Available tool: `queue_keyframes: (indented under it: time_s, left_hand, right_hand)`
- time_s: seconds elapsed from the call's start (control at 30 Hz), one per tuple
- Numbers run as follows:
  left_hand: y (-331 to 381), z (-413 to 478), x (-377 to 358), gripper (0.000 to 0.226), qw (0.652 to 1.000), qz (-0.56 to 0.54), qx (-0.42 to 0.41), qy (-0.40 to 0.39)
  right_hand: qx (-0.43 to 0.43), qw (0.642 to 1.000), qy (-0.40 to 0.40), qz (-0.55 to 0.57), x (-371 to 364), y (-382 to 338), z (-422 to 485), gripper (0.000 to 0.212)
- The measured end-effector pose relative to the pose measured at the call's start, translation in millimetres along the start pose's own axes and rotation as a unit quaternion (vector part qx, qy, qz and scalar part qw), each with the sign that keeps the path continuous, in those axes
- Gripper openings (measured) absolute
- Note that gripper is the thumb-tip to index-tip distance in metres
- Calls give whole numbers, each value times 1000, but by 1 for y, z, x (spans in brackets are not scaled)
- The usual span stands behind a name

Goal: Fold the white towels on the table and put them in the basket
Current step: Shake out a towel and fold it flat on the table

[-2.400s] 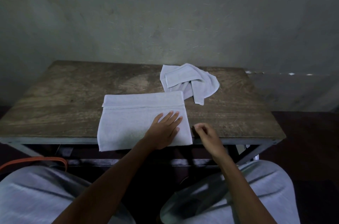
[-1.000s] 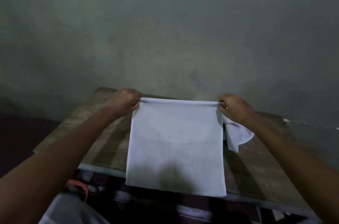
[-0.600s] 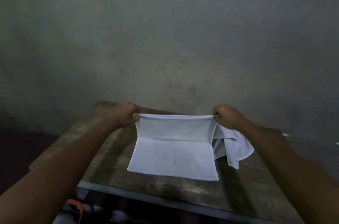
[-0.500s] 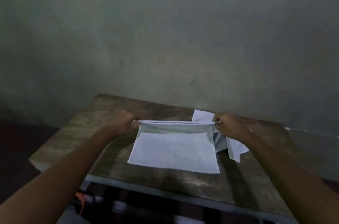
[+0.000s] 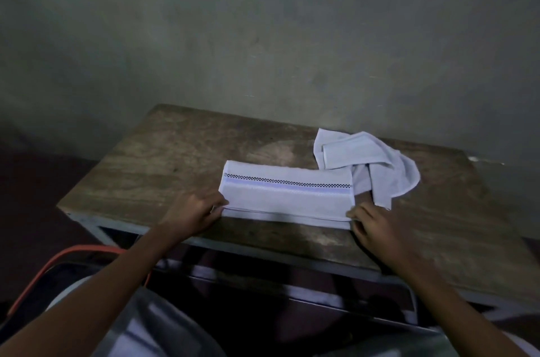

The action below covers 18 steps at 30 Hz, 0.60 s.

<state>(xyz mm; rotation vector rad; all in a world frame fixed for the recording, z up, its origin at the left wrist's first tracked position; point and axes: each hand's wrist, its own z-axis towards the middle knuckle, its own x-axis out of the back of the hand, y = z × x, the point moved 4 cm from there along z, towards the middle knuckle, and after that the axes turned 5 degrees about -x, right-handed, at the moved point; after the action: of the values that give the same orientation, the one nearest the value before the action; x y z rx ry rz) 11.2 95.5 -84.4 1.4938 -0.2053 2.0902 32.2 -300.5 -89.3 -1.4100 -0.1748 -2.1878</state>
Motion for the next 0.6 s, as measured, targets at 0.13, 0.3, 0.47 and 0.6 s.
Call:
queue_keyframes:
  time_s: [0.13, 0.3, 0.47, 0.6]
  left_hand:
    - [3, -6, 3, 21, 999, -34, -12, 24]
    - [1, -14, 2, 22, 999, -47, -14, 23]
    - [6, -17, 6, 23, 998, -32, -23, 44]
    - [9, -20, 6, 23, 998, -16, -56, 37]
  right_hand:
    - [-11, 999, 1, 31, -1, -1, -9, 15]
    - [-23, 999, 1, 48, 2, -3, -13, 22]
    - [-29, 998, 11, 55, 10, -5, -16, 19]
    - [-19, 997, -6, 75, 10, -7, -16, 4]
